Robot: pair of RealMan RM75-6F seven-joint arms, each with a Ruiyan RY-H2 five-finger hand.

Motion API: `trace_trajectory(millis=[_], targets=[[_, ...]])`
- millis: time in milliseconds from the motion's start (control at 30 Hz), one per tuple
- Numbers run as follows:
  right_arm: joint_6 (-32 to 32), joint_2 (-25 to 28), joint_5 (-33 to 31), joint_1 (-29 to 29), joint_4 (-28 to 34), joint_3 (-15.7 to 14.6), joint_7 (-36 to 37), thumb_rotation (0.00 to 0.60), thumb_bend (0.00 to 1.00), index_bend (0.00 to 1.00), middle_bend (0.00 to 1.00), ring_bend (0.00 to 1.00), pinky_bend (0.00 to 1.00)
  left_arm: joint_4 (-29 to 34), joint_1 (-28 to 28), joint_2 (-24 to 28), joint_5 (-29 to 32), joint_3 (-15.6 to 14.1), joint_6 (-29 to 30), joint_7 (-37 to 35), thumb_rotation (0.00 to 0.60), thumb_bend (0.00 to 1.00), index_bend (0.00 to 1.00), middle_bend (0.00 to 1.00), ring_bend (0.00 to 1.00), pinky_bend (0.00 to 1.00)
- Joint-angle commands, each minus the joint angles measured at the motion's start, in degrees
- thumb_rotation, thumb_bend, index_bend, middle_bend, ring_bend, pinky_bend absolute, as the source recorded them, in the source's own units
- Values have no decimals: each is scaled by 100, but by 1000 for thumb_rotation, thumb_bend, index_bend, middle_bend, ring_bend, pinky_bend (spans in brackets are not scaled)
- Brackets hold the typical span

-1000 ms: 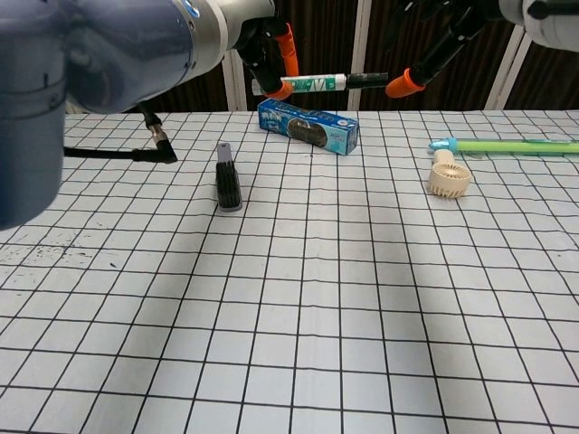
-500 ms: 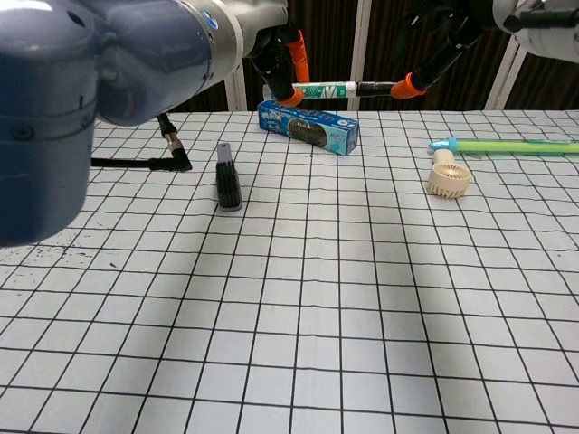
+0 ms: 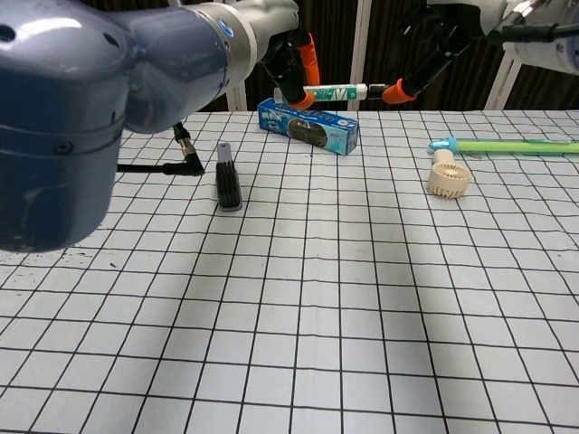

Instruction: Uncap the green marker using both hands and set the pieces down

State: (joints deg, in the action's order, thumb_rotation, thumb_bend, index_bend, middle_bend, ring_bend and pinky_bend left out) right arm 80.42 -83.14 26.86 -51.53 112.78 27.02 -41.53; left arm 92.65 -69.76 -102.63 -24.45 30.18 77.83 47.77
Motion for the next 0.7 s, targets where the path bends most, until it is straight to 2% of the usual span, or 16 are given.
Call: trace_trajectory(millis=[33, 333, 700], targets=[[-10, -34, -31, -38, -52, -4, 10, 600, 275, 522, 82, 124, 16, -21, 7, -9, -17, 4, -29, -40, 600, 567, 613, 176, 0, 0], [-71, -147, -178, -206, -262, 23, -25, 600, 276, 523, 82, 124, 16, -27, 54, 5, -85, -1, -98, -153, 600, 567, 616, 178, 0, 0], [-133, -229, -312, -348, -478, -10, -85, 600, 333, 554, 82, 124, 16, -11, 128, 64, -116, -39, -179, -238, 600, 567, 617, 180, 0, 0]])
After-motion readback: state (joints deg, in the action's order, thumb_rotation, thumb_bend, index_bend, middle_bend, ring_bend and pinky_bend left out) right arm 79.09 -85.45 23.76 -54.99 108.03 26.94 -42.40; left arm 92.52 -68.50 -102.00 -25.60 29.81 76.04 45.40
